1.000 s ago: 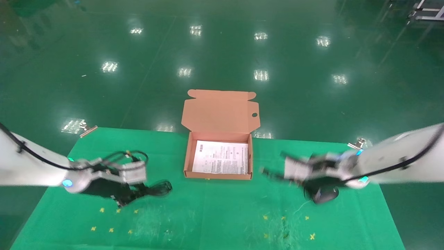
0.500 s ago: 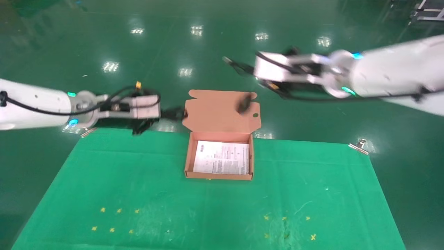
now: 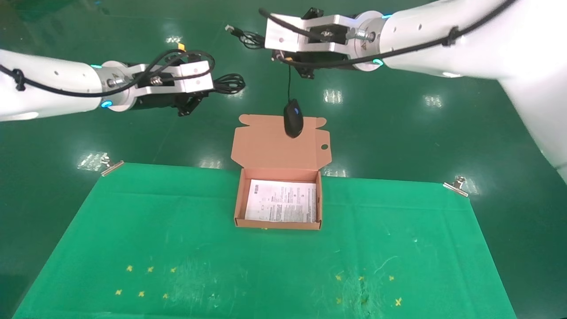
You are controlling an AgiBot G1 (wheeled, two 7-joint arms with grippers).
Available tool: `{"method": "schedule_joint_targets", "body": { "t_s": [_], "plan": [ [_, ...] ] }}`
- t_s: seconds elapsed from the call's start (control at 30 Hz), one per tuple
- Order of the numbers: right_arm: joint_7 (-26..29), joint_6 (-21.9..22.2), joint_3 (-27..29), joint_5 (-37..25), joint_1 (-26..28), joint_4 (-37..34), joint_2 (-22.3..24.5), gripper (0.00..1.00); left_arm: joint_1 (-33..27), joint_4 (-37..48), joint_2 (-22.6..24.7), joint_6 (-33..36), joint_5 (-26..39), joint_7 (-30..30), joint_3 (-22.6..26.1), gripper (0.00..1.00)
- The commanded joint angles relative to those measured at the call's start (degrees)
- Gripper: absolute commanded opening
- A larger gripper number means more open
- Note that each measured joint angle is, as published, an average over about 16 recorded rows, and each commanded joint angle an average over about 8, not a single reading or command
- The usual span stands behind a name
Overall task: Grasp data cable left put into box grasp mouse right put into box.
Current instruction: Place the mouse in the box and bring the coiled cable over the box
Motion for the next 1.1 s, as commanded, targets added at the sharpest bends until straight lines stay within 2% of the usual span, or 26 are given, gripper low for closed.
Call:
{"method": "schedule_joint_targets", "body": {
  "t_s": [0.03,0.47,1.1],
  "plan": [
    [-2.4,-0.2,0.0,1.3,0.8,-2.2,-1.0,0.00,-0.8,1.0,0.5,-0.6,0.7,-0.4,0.0,0.00],
    [-4.2,0.9,-2.6,2.3,-0.3,-4.9,-3.4,0.00,-0.2,1.7,-1.2,0.6,4.3,-3.1,1.5,0.00],
    [-2.1,3.5,-13.3,9.4,-5.0,-2.4,-4.4,0.00,1.5,-5.8,-5.6,4.6,16.2,-18.1,4.3,0.00]
  ]
}}
